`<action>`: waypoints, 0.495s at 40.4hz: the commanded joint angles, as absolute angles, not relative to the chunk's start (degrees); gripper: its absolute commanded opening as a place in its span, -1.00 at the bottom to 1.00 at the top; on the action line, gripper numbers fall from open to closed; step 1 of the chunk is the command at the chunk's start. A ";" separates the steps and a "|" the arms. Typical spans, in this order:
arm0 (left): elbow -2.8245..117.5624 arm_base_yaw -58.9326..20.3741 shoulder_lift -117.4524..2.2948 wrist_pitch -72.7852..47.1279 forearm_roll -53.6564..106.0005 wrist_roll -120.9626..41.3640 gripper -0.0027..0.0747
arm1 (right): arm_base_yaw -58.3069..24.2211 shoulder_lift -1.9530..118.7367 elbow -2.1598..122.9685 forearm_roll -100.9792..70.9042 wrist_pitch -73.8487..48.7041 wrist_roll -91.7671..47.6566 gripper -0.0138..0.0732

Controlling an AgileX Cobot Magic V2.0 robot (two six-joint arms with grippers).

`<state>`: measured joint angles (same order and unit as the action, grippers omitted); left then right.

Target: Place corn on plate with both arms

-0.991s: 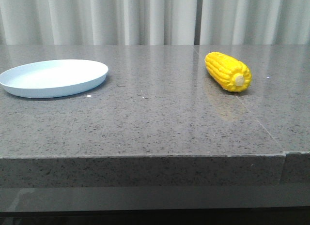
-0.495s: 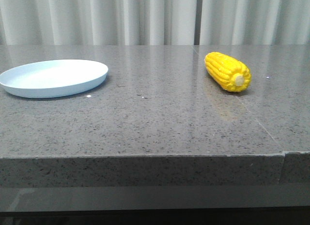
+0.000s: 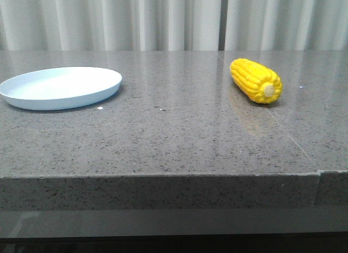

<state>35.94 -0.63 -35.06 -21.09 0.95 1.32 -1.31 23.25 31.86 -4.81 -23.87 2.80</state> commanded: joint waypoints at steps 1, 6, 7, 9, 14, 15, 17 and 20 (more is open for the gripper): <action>42.23 -2.71 -41.83 -20.98 1.98 1.37 0.66 | -1.05 23.95 33.85 -4.73 -19.13 2.33 0.64; 49.69 -6.40 -52.52 -27.66 1.98 1.37 0.66 | -1.05 23.95 33.85 -4.73 -19.13 2.33 0.64; 51.38 -6.94 -54.30 -28.57 1.87 1.37 0.66 | -1.05 23.95 33.85 -4.73 -19.13 2.33 0.64; 54.51 -8.01 -58.39 -31.34 1.87 1.37 0.66 | -1.05 23.95 33.85 -4.73 -19.13 2.33 0.64; 62.64 -8.59 -69.02 -39.88 1.87 1.90 0.66 | -1.05 23.95 33.85 -4.73 -19.13 2.33 0.64; 64.52 -8.59 -70.81 -41.54 1.87 2.13 0.66 | -1.05 23.95 33.85 -4.73 -19.13 2.33 0.64; 67.67 -8.19 -74.86 -45.04 1.87 2.25 0.66 | -1.05 23.95 33.85 -4.73 -19.13 2.33 0.64; 71.70 -7.67 -80.71 -49.38 1.87 2.25 0.66 | -1.05 23.95 33.85 -4.73 -19.13 2.33 0.64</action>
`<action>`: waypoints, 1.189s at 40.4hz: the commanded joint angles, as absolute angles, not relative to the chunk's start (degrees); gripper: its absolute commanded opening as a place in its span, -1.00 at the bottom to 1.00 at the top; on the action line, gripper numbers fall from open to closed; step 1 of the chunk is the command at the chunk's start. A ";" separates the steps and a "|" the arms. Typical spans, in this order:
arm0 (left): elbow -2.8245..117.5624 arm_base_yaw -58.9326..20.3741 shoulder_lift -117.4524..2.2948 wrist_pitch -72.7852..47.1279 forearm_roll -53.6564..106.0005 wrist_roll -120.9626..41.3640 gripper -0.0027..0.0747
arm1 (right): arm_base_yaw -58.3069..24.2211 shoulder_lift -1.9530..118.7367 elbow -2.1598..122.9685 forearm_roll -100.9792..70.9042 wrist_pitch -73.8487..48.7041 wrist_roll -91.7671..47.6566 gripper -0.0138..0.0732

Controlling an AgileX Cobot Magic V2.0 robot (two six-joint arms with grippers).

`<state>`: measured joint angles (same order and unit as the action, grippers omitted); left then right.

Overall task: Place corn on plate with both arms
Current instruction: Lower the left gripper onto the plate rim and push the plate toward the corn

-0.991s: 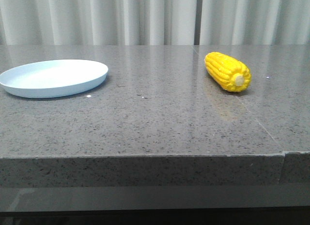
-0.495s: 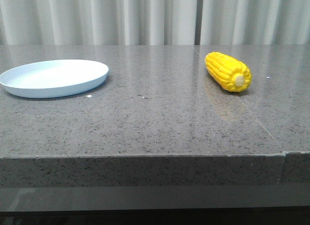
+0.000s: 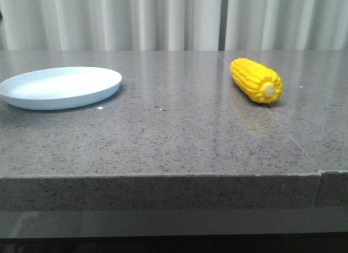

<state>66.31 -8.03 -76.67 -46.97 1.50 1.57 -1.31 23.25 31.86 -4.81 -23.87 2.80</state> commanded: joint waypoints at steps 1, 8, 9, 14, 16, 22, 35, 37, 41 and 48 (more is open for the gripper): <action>72.78 -7.58 -82.17 -50.26 1.87 2.25 0.66 | -1.05 23.95 33.85 -4.73 -19.13 2.33 0.64; 78.81 -7.33 -91.65 -52.43 1.87 2.25 0.66 | -1.05 23.95 33.85 -4.73 -19.13 2.33 0.64; 79.34 -7.33 -92.79 -52.43 1.87 2.25 0.66 | -1.05 23.95 33.85 -4.73 -19.13 2.33 0.64; 80.44 -7.33 -96.07 -51.79 1.97 2.25 0.65 | -1.05 23.95 33.85 -4.73 -19.13 2.33 0.64; 80.43 -7.33 -97.03 -51.55 1.97 2.25 0.59 | -1.05 23.95 33.85 -4.73 -19.13 2.33 0.64; 80.66 -7.33 -98.54 -50.42 1.97 2.25 0.30 | -1.05 23.95 33.85 -4.73 -19.13 2.33 0.64; 80.80 -7.33 -98.54 -49.26 1.97 2.25 -0.84 | -1.05 23.95 33.85 -4.73 -19.13 2.33 0.64; 80.80 -7.33 -98.54 -49.12 1.97 2.25 -0.99 | -1.05 23.95 33.85 -4.73 -19.13 2.33 0.64; 80.80 -7.33 -98.54 -48.62 2.12 2.25 -0.98 | -1.05 23.95 33.85 -4.73 -19.13 2.33 0.64; 81.33 -7.33 -97.61 -47.33 8.26 1.64 -0.98 | -1.05 23.95 33.85 -4.73 -19.13 2.33 0.64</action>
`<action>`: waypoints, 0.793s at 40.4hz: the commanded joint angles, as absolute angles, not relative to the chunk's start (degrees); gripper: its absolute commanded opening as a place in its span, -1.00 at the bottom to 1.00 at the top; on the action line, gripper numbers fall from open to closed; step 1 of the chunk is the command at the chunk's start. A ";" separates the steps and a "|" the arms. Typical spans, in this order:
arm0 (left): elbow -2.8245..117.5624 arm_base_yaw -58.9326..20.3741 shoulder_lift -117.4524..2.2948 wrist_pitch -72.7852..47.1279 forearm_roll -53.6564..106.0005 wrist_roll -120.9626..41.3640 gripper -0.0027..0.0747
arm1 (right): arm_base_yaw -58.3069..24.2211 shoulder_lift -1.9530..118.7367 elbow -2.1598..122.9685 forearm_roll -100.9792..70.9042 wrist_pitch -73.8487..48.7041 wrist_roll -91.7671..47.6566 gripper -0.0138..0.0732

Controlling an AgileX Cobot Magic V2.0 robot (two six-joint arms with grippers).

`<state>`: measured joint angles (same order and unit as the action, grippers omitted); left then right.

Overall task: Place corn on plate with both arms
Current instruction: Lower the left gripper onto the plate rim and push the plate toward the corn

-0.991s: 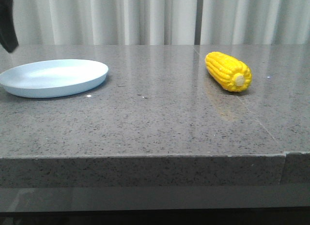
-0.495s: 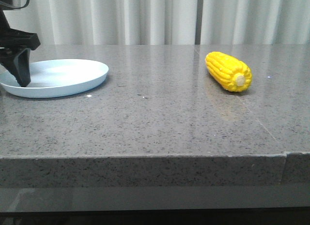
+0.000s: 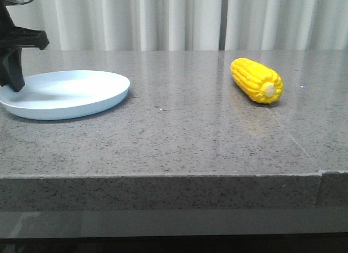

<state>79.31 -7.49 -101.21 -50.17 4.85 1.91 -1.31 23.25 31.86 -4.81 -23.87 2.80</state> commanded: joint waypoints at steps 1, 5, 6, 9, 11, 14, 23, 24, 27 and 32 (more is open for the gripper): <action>81.45 -7.33 -97.06 -46.96 9.50 1.05 -0.98 | -1.05 23.95 33.85 -4.73 -19.13 2.33 0.64; 83.23 -7.33 -95.90 -46.70 14.44 -0.79 -0.98 | -1.05 23.95 33.85 -4.73 -19.13 2.33 0.64; 83.79 -7.33 -95.74 -46.81 15.29 -0.98 -0.98 | -1.05 23.95 33.85 -4.73 -19.13 2.33 0.64; 86.13 -7.44 -95.51 -47.84 18.36 -1.31 -0.98 | -1.05 23.95 33.85 -4.73 -19.13 2.33 0.64; 87.32 -7.89 -95.51 -48.71 19.11 -1.34 -0.98 | -1.05 23.95 33.85 -4.73 -19.13 2.33 0.64; 88.80 -9.33 -95.93 -48.81 20.04 -1.34 -0.98 | -1.05 23.95 33.85 -4.73 -19.13 2.33 0.64; 90.42 -14.81 -99.86 -46.85 22.83 -1.34 -0.98 | -1.05 23.95 33.85 -4.73 -19.13 2.33 0.64; 90.42 -15.37 -100.33 -46.81 22.93 -1.34 -0.98 | -1.05 23.95 33.85 -4.73 -19.13 2.33 0.64; 90.42 -16.42 -101.66 -46.27 23.34 -1.34 -0.98 | -1.05 23.95 33.85 -4.73 -19.13 2.33 0.64; 90.42 -17.07 -103.79 -46.29 24.11 -1.34 -0.98 | -1.05 23.95 33.85 -4.73 -19.13 2.33 0.64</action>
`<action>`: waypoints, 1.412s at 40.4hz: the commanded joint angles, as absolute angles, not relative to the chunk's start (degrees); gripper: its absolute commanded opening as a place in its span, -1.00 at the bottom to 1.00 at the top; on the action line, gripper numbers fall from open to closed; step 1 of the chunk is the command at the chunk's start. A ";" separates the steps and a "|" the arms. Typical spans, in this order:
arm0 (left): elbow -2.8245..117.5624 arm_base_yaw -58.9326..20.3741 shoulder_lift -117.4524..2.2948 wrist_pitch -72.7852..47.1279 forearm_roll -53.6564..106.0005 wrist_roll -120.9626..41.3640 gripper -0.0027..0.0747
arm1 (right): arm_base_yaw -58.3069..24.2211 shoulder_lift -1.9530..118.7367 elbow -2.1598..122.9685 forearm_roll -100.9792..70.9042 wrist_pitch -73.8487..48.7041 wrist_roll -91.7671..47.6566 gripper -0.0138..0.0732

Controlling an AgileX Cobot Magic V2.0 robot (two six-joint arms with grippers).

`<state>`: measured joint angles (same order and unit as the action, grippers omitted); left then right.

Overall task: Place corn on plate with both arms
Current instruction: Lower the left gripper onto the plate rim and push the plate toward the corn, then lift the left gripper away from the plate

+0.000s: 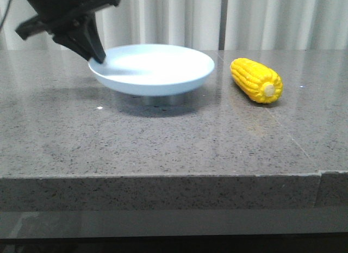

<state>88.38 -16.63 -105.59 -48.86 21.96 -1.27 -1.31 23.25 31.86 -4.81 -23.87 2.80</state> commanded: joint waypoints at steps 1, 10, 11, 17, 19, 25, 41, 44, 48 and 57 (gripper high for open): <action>90.42 -17.07 -104.13 -46.37 24.39 -1.34 -0.98 | -1.05 23.95 33.85 -4.73 -19.13 2.33 0.64; 90.42 -17.07 -104.38 -46.58 24.76 -1.37 -0.61 | -1.05 23.95 33.85 -4.73 -19.13 2.33 0.64; 90.42 -17.07 -104.38 -46.58 24.76 -1.37 -0.46 | -1.05 23.95 33.85 -4.73 -19.13 2.33 0.64; 90.42 -16.96 -104.22 -46.58 24.47 -1.37 0.22 | -1.05 23.95 33.85 -4.73 -19.13 2.33 0.64; 90.42 -16.96 -103.46 -46.58 23.15 -1.37 0.29 | -1.05 23.95 33.85 -4.73 -19.13 2.33 0.64; 90.42 -16.96 -99.55 -47.35 16.29 -1.37 0.09 | -1.05 23.95 33.85 -4.73 -19.13 2.33 0.64; 85.24 -14.53 -87.45 -49.69 -2.66 6.67 -0.98 | -1.05 23.95 33.85 -4.73 -19.13 2.33 0.64; 82.84 -11.99 -85.18 -49.69 -2.66 6.67 -0.98 | -1.05 23.95 33.85 -4.73 -19.13 2.33 0.64; 78.92 -8.24 -81.59 -49.69 -2.66 6.55 -0.98 | -1.05 23.95 33.85 -4.73 -19.13 2.33 0.64; 67.07 -3.95 -70.79 -41.85 -2.66 6.26 -0.98 | -1.05 23.95 33.85 -4.73 -19.13 2.33 0.64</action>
